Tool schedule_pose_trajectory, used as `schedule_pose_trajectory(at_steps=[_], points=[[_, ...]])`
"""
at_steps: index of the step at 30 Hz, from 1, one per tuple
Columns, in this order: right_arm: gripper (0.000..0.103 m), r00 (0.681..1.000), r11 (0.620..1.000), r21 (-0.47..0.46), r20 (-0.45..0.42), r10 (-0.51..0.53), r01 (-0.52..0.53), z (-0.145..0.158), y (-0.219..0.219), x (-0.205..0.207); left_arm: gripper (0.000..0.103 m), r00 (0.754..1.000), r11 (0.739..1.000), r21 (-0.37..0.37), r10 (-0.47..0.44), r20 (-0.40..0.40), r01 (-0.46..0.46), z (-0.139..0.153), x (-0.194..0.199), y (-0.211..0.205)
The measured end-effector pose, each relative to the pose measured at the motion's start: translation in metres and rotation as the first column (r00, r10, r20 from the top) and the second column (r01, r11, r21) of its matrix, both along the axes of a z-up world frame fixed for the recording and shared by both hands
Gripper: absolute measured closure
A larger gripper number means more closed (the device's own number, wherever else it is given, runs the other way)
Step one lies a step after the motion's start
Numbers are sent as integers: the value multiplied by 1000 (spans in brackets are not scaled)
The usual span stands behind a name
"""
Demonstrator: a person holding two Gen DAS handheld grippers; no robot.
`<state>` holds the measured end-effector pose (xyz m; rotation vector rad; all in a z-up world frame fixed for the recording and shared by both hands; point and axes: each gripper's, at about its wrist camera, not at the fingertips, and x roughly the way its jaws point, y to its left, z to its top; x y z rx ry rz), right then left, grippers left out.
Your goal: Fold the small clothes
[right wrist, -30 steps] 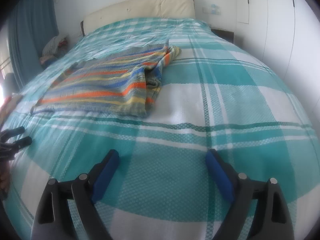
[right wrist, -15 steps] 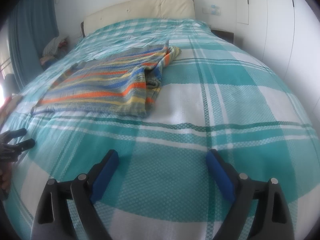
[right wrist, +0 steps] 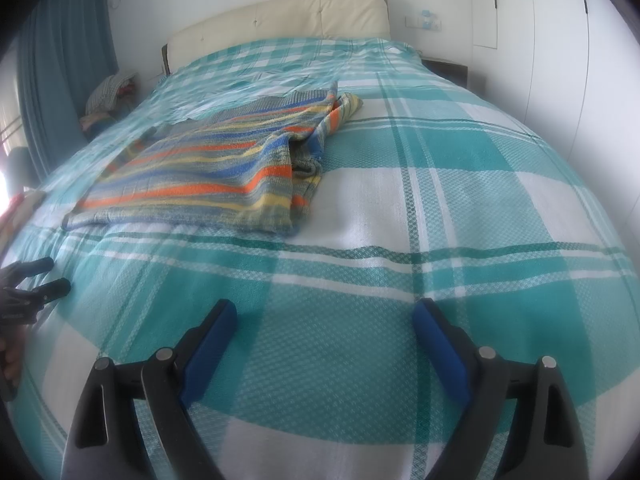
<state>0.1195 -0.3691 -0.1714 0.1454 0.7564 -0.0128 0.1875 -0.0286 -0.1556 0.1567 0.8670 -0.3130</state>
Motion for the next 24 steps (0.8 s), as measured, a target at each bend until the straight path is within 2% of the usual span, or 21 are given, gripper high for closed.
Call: schedule_pose_trajectory(at_steps=[12, 16, 18, 20, 24], points=[[13, 1000, 1000, 17, 6, 0, 0, 1, 0, 1, 0, 1000, 1000, 11, -1, 1, 1, -1, 0, 0], [13, 1000, 1000, 17, 6, -1, 1, 1, 0, 1, 2, 998, 997, 70, -14, 57, 10, 10, -11, -8], [13, 1000, 1000, 20, 7, -1, 1, 2, 0, 0, 1, 992, 994, 57, -103, 78, 98, 22, -23, -23], [13, 1000, 998, 56, 4, 11, -11, 5, -4, 1, 1, 973, 977, 48, -211, 88, 208, 32, -31, -45], [13, 998, 969, 242, 40, 46, -54, 24, -36, 11, 2, 894, 899, 104, -436, 105, 426, 42, -33, -116]])
